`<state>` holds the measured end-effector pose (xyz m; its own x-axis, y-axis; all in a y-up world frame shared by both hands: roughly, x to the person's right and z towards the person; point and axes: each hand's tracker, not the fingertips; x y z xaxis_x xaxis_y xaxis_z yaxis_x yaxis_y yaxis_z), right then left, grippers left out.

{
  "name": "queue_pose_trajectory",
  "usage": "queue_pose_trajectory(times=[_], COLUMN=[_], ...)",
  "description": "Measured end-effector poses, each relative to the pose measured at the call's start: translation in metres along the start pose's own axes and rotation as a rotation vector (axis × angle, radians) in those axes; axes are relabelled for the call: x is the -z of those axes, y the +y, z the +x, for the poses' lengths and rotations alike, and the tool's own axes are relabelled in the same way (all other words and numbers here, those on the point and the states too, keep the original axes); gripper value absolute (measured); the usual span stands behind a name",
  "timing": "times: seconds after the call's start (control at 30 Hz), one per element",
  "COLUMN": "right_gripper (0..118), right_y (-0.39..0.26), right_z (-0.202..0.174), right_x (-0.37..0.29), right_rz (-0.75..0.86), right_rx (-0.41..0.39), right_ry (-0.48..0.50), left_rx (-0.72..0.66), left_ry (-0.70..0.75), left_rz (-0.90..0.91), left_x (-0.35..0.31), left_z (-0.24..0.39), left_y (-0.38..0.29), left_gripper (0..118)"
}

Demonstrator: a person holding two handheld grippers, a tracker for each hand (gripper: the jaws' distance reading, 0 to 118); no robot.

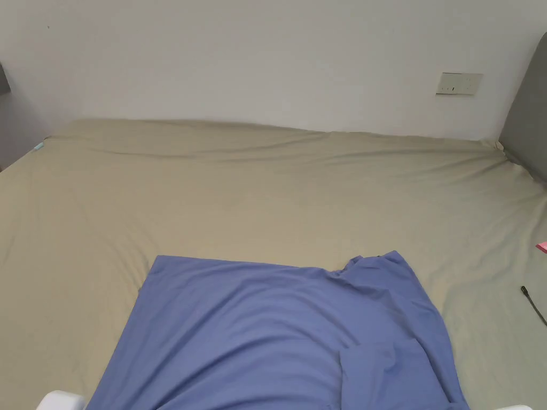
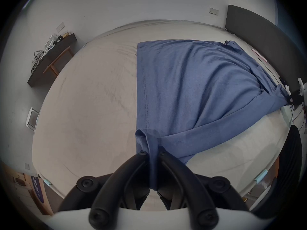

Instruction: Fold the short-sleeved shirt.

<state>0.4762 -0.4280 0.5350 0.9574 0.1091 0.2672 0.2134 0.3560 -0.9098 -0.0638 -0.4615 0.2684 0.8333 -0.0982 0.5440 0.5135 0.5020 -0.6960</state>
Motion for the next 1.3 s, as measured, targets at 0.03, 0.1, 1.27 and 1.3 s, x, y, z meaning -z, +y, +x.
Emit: queue_pose_trajectory(times=[0.03,0.1,1.27,1.3], right_gripper=[3,3,2,2], right_y=[-0.001,-0.003,0.076,0.076], right_z=[0.003,0.007,-0.153,-0.155], right_x=[-0.002,-0.005,-0.216,-0.215], right_rz=[-0.009,-0.022,1.055,1.054], right_rx=[0.009,0.008,-0.08,-0.075], right_ry=[0.016,0.023,-0.179,-0.166], left_rx=[0.007,0.024,-0.081,-0.068], left_ry=[-0.002,-0.01,0.278,0.255], left_rz=[0.0,-0.014,1.014,0.99], left_x=[-0.003,-0.003,-0.241,-0.24], left_z=[0.002,0.003,0.14,0.141], left_y=[0.0,0.001,0.102,0.104], left_gripper=[4,4,0,0])
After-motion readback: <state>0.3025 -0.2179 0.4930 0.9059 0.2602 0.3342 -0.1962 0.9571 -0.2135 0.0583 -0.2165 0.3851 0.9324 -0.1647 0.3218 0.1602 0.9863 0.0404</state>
